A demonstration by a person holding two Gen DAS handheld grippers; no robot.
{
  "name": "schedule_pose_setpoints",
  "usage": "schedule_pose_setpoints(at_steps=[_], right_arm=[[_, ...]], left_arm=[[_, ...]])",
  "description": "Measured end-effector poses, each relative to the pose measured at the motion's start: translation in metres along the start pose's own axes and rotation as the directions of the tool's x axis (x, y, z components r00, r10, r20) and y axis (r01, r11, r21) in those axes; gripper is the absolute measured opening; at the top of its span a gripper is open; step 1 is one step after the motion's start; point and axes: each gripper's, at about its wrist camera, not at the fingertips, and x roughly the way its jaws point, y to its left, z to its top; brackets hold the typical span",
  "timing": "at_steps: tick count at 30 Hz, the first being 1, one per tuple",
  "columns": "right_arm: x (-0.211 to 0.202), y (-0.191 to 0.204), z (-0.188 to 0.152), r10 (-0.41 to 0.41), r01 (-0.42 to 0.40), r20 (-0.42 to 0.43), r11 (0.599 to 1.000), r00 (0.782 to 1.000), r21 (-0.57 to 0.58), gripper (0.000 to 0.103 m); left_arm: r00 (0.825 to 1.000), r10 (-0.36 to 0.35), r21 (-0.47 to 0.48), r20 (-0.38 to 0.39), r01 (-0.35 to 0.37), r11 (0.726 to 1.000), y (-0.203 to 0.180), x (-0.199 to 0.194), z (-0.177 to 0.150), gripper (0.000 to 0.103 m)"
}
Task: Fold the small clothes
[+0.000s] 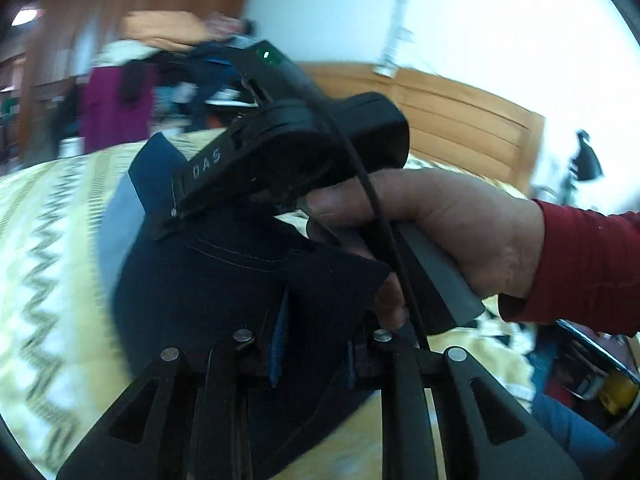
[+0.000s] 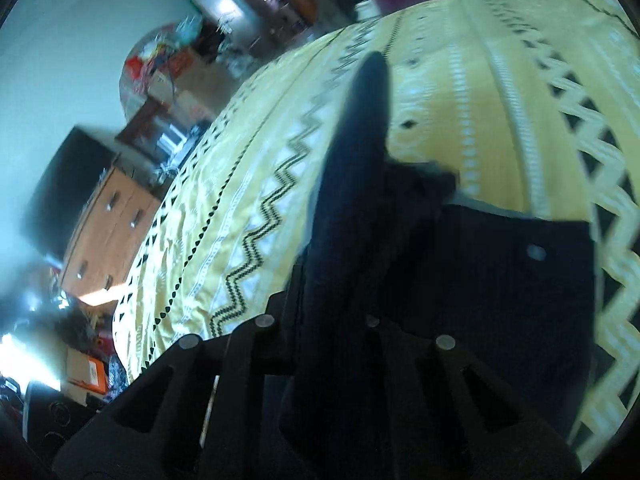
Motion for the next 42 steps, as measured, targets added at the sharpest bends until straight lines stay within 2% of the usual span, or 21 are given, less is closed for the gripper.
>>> schedule_pose_setpoints(at_steps=[3, 6, 8, 9, 11, 12, 13, 14, 16, 17, 18, 19, 21, 24, 27, 29, 32, 34, 37, 39, 42], right_arm=[[-0.024, -0.036, -0.008, 0.028, -0.03, 0.035, 0.998, 0.999, 0.052, 0.01], [-0.026, -0.102, -0.018, 0.055, -0.055, 0.009, 0.987, 0.998, 0.153, 0.01], [-0.01, -0.145, -0.037, 0.023, -0.014, -0.035, 0.976, 0.999, 0.217, 0.01], [-0.004, -0.162, -0.045, 0.01, 0.004, -0.057, 0.97, 0.998, 0.244, 0.01], [0.013, -0.195, -0.062, 0.074, -0.043, -0.082, 0.941, 0.994, 0.336, 0.01], [0.016, -0.204, -0.069, 0.122, -0.093, -0.058, 0.925, 0.991, 0.37, 0.01], [0.015, -0.206, -0.069, 0.138, -0.111, -0.046, 0.918, 0.989, 0.38, 0.011], [0.014, -0.205, -0.068, 0.137, -0.11, -0.046, 0.919, 0.989, 0.379, 0.013], [0.008, -0.196, -0.067, 0.118, -0.092, -0.049, 0.928, 0.992, 0.362, 0.02], [0.003, -0.194, -0.068, 0.113, -0.087, -0.051, 0.929, 0.992, 0.36, 0.027], [-0.005, -0.19, -0.072, 0.113, -0.089, -0.047, 0.929, 0.992, 0.36, 0.036], [-0.016, -0.187, -0.077, 0.114, -0.095, -0.032, 0.93, 0.993, 0.356, 0.04], [-0.034, -0.182, -0.091, 0.117, -0.104, -0.015, 0.931, 0.993, 0.351, 0.051], [-0.055, -0.175, -0.118, 0.113, -0.103, -0.01, 0.933, 0.994, 0.345, 0.052], [-0.061, -0.161, -0.14, 0.129, -0.115, -0.021, 0.936, 0.991, 0.333, 0.053], [-0.06, -0.154, -0.146, 0.139, -0.123, -0.024, 0.935, 0.99, 0.332, 0.057], [-0.05, -0.154, -0.145, 0.141, -0.119, -0.038, 0.931, 0.989, 0.346, 0.057], [-0.049, -0.153, -0.144, 0.144, -0.122, -0.036, 0.927, 0.989, 0.354, 0.057], [-0.052, -0.149, -0.142, 0.155, -0.14, -0.015, 0.926, 0.988, 0.35, 0.047], [-0.052, -0.148, -0.145, 0.164, -0.151, -0.004, 0.92, 0.987, 0.362, 0.026], [-0.048, -0.153, -0.154, 0.185, -0.165, -0.019, 0.916, 0.983, 0.365, 0.008]], left_arm=[[0.995, -0.08, 0.031, -0.054, 0.082, 0.996, -0.027, 0.039, 0.012, 0.023], [0.982, -0.142, 0.019, -0.128, 0.145, 0.989, -0.042, 0.081, 0.015, 0.03], [0.962, -0.173, -0.022, -0.211, 0.172, 0.985, -0.047, 0.119, 0.005, 0.031], [0.945, -0.192, -0.04, -0.264, 0.188, 0.981, -0.051, 0.139, -0.002, 0.032], [0.903, -0.208, -0.059, -0.375, 0.201, 0.978, -0.055, 0.179, -0.023, 0.032], [0.89, -0.201, -0.048, -0.409, 0.199, 0.979, -0.057, 0.192, -0.033, 0.035], [0.89, -0.188, -0.035, -0.416, 0.191, 0.981, -0.059, 0.199, -0.038, 0.036], [0.9, -0.176, -0.02, -0.399, 0.183, 0.983, -0.061, 0.2, -0.04, 0.037], [0.904, -0.166, -0.026, -0.394, 0.17, 0.985, -0.063, 0.193, -0.036, 0.038], [0.907, -0.152, -0.024, -0.393, 0.154, 0.988, -0.065, 0.186, -0.032, 0.038], [0.912, -0.137, -0.016, -0.387, 0.142, 0.99, -0.069, 0.173, -0.028, 0.038], [0.923, -0.131, -0.004, -0.363, 0.139, 0.99, -0.072, 0.152, -0.026, 0.038], [0.944, -0.1, 0.023, -0.314, 0.113, 0.993, -0.08, 0.114, -0.027, 0.046], [0.968, 0.003, 0.046, -0.251, 0.009, 0.999, -0.076, 0.05, -0.035, 0.053], [0.962, 0.125, -0.003, -0.242, -0.129, 0.992, -0.058, 0.013, -0.053, 0.055], [0.945, 0.171, -0.066, -0.278, -0.196, 0.978, -0.036, 0.008, -0.07, 0.055], [0.93, 0.201, -0.091, -0.307, -0.239, 0.967, -0.017, 0.015, -0.087, 0.055], [0.93, 0.205, -0.099, -0.304, -0.245, 0.964, -0.009, 0.021, -0.091, 0.055], [0.928, 0.237, -0.094, -0.288, -0.274, 0.957, -0.008, 0.033, -0.09, 0.055], [0.929, 0.255, -0.107, -0.268, -0.291, 0.951, -0.004, 0.043, -0.086, 0.059], [0.914, 0.298, -0.085, -0.277, -0.332, 0.94, 0.008, 0.06, -0.087, 0.062]])
